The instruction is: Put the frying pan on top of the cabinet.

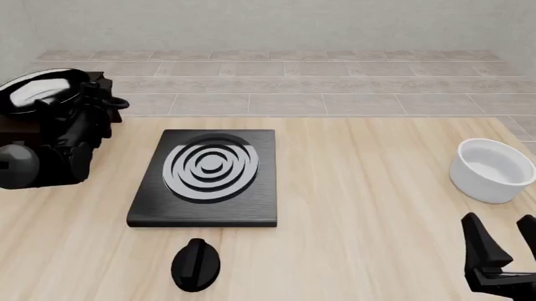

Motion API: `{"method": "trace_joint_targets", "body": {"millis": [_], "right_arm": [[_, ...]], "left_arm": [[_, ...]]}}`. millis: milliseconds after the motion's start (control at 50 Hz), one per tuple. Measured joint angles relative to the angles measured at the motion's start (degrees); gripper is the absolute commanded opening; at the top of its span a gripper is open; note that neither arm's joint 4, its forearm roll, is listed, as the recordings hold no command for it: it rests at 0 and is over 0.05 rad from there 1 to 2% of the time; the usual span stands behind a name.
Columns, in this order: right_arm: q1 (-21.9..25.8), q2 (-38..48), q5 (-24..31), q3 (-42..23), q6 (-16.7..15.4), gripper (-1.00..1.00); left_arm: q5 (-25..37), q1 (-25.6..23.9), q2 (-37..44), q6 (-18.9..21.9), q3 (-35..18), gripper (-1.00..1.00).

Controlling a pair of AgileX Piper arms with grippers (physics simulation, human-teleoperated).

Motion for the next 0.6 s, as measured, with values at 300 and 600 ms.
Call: {"method": "trace_joint_targets", "body": {"millis": [300, 600], "right_arm": [[-0.1, -4.6, 4.5, 0.2, 0.0, 1.0], [-0.1, -4.3, 4.1, 0.2, 0.1, 1.0]], "left_arm": [[0.1, 0.1, -1.1, 0.4, 1.1, 1.0], [0.3, 0.4, -5.6, 1.8, 6.3, 1.0]]}}
